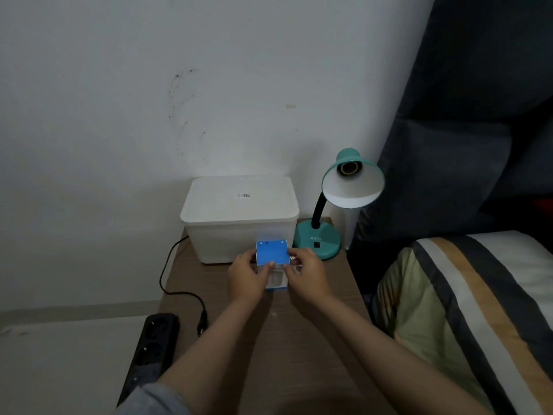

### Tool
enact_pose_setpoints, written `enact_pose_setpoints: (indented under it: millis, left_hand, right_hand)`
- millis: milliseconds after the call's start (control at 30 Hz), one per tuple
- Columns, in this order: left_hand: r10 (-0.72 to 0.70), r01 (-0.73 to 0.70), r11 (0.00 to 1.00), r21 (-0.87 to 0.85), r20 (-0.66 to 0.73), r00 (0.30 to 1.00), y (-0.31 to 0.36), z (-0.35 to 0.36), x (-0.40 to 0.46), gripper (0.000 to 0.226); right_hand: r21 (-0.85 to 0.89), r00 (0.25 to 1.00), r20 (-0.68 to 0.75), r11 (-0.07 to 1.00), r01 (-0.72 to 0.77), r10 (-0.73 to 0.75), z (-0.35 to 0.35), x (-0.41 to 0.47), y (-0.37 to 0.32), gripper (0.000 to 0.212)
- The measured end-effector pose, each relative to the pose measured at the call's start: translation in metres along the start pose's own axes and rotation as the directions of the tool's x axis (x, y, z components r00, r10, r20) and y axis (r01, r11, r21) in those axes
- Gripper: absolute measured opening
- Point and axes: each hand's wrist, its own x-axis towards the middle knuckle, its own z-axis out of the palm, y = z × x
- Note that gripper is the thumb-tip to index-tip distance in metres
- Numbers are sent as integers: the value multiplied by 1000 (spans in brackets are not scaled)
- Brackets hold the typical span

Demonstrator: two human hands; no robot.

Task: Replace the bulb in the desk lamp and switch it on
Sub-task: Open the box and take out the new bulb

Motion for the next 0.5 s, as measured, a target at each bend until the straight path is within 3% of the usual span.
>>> enact_pose_setpoints:
  millis: [167, 367, 500]
  left_hand:
    - [-4, 4, 1000, -13, 14, 1000, 1, -3, 3, 38]
    - [55, -57, 994, 94, 23, 998, -1, -5, 5, 44]
    - [58, -59, 994, 94, 18, 998, 0, -6, 6, 45]
  right_hand:
    - [5, 998, 23, 999, -50, 50, 0, 9, -1, 35]
    - [-2, 997, 39, 998, -65, 65, 2, 11, 0, 32]
    - [93, 994, 24, 990, -106, 104, 3, 9, -2, 39]
